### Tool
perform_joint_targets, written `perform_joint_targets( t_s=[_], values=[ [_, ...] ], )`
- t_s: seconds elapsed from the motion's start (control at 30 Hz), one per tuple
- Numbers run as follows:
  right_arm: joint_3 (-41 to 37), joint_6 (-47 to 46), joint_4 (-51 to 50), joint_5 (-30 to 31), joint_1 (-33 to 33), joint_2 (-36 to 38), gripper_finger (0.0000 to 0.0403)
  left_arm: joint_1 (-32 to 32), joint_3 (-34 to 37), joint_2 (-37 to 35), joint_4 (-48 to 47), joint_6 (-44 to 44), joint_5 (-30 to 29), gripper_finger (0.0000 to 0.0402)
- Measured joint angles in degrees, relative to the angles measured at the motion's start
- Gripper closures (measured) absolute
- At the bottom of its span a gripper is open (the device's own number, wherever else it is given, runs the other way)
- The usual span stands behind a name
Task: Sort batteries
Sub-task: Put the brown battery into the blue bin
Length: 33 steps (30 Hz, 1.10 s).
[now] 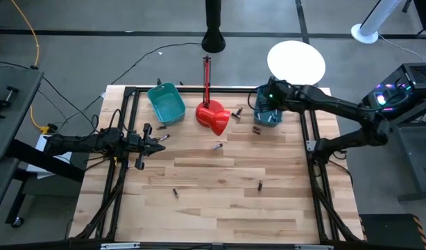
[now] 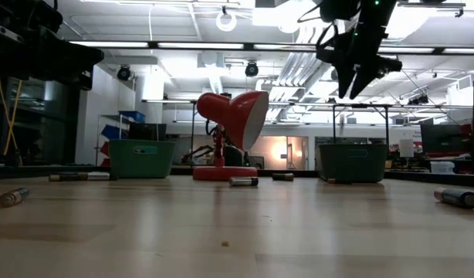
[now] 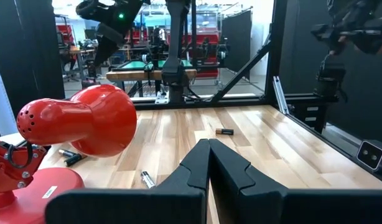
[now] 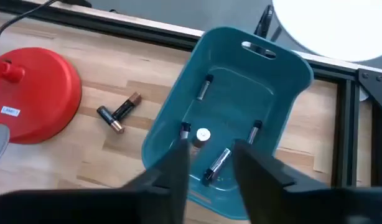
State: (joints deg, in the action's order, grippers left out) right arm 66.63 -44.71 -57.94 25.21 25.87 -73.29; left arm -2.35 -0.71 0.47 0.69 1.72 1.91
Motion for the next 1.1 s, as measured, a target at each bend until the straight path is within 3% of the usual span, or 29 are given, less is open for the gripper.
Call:
perform_joint_targets(
  t_s=[0.13, 0.23, 0.37, 0.57, 0.77, 0.9, 1.1],
  values=[
    [0.0, 0.32, -0.02, -3.12, 0.4, 0.07, 0.0208, 0.0, 0.0, 0.0, -0.02, -0.02, -0.01, 0.0402],
    [0.0, 4.68, 1.18, -11.75, -2.04, 0.21, 0.0187, 0.0, 0.0, 0.0, -0.02, 0.0, 0.0, 0.0402],
    [0.0, 6.49, 1.61, -23.5, -10.54, 0.2, 0.0184, 0.0, 0.0, 0.0, 0.0, 0.0, 0.0, 0.0402],
    [0.04, -14.76, -3.41, -26.75, -27.86, -3.72, 0.0184, 0.0, 0.0, 0.0, 0.01, -0.01, 0.0, 0.0401],
    [0.04, -38.26, -0.68, -26.35, -43.36, -14.37, 0.0183, 0.0, 0.0, 0.0, 0.0, 0.0, -0.02, 0.0401],
    [0.04, -49.41, 3.64, -27.09, -48.84, -22.04, 0.0183, 0.0, 0.0, 0.0, 0.0, 0.0, 0.0, 0.0401],
    [0.04, -58.05, 4.45, -28.27, -50.38, -30.28, 0.0183, 0.0, 0.0, 0.0, -0.02, 0.0, 0.0, 0.0401]
  ],
)
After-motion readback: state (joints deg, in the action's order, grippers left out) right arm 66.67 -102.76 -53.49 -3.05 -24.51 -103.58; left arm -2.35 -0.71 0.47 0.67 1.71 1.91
